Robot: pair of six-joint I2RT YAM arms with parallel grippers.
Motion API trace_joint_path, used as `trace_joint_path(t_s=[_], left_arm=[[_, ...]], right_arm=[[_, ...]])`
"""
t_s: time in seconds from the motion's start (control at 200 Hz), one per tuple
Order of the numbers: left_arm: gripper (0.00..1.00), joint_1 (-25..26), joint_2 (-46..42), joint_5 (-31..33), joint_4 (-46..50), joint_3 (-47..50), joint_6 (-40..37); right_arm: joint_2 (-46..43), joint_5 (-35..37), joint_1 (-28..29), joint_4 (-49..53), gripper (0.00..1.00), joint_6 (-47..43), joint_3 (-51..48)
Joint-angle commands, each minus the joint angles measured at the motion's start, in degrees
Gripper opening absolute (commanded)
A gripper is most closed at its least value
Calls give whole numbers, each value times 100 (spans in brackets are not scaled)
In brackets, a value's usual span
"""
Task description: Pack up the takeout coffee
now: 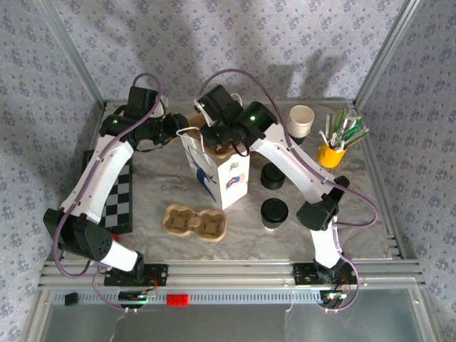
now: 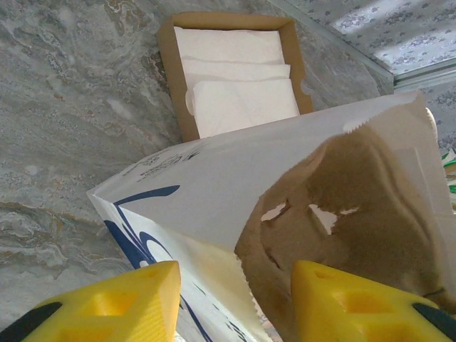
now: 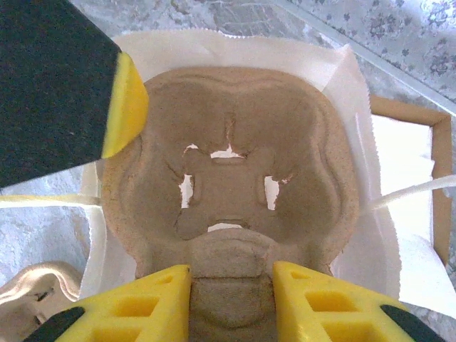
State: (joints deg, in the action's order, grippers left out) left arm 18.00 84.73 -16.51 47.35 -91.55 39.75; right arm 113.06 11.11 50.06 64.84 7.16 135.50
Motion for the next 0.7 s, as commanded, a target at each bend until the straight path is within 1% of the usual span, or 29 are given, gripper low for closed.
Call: trace_joint_path(t_s=[0.0,0.12,0.245,0.355,0.54,0.695], left_arm=[[44,-16,-190,-26,-33,4,57],[45,-17,-211,-58,-95,56,101],[44,-11,-198,-56,-130,86,115],[45,-16,-204,-12,-101,75,101],[45,-20,-200,12,-119,8,95],[45,-20,-178,46,-88,-36,76]], right_arm=[[-272,-42,12,-436,34,-109,-517],[-673,-99,30,-1256,34,-126,-1591],[-862,-127,19,-1594,34,-145,-2026],[-895,-206,5,-1561,34,-118,-2074],[-977,-223,22,-1522,38,-92,-1969],[-1016,-222,16,-1490,39,-123,-1950]])
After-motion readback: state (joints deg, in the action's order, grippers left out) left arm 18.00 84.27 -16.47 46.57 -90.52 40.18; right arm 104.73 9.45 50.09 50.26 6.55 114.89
